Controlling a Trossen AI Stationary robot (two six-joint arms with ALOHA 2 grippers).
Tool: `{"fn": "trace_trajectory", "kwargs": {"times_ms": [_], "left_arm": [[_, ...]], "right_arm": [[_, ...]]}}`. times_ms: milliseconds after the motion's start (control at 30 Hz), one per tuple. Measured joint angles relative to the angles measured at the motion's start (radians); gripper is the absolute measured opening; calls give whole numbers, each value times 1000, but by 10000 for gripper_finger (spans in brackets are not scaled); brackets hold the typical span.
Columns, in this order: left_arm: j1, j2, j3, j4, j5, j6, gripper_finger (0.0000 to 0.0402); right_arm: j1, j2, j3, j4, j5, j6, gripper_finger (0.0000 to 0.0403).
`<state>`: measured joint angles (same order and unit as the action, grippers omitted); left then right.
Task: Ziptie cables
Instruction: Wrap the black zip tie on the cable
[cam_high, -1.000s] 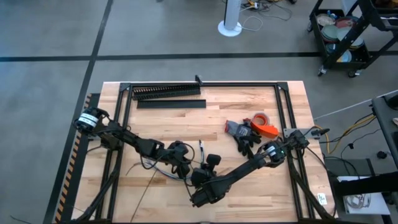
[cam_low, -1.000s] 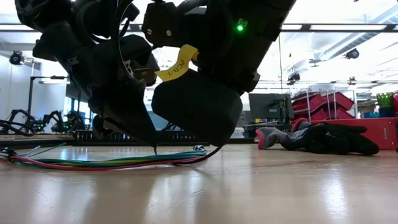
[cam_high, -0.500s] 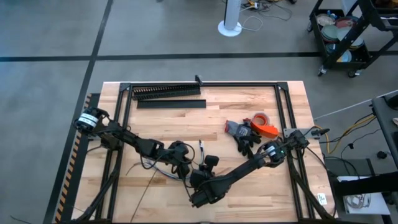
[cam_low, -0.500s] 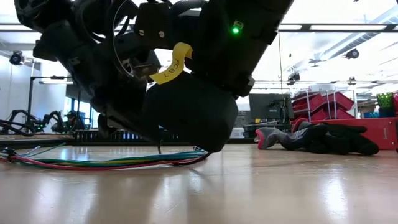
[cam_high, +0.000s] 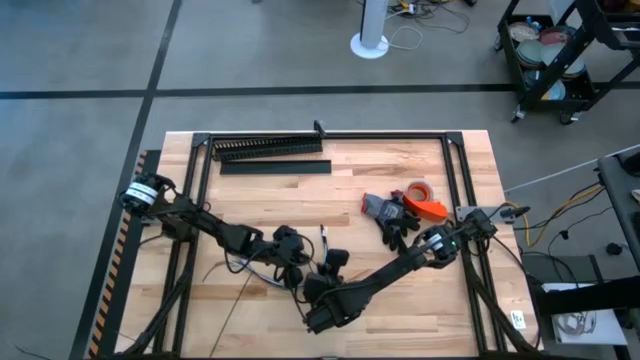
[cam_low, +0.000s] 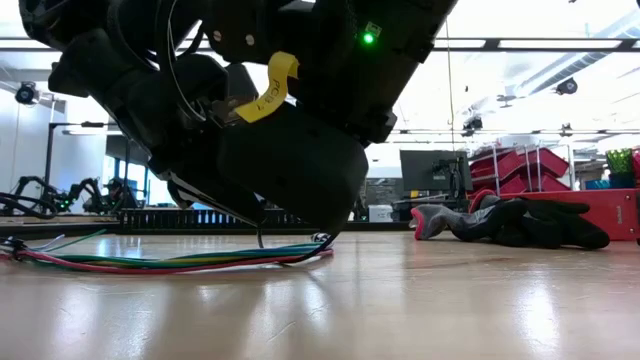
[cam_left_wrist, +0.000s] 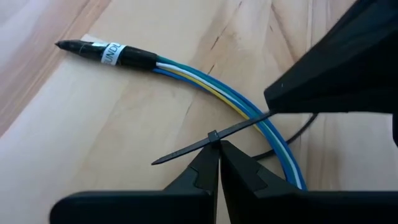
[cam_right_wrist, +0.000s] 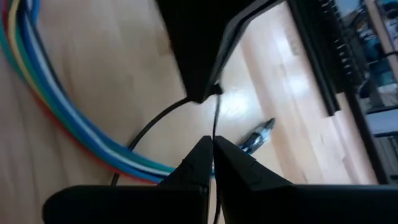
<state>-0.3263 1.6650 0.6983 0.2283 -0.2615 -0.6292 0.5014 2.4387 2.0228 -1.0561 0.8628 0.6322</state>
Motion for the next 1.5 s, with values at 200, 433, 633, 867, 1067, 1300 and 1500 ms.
{"fn": "trace_trajectory", "kwargs": {"times_ms": [200,433,633,867,1067,1300,1500], "left_arm": [[-1,0,0,0,8,7,0],[-3,0,-1,1,7,20,0],[-7,0,-1,15,-1,101,0],[-14,0,-1,29,-10,126,0],[-17,0,-2,27,-18,145,0],[-20,1,-3,36,-24,153,0],[-23,1,-3,46,-26,150,0]], "right_arm": [[-14,-8,7,0,5,-4,0],[-24,-5,5,15,-31,-42,0],[-18,-5,9,20,-29,-44,0],[-45,-5,9,56,-32,-73,0],[-67,-5,8,70,-33,-109,0],[-95,-5,8,75,-72,-135,0],[-84,-14,11,67,-74,-131,2]]}}
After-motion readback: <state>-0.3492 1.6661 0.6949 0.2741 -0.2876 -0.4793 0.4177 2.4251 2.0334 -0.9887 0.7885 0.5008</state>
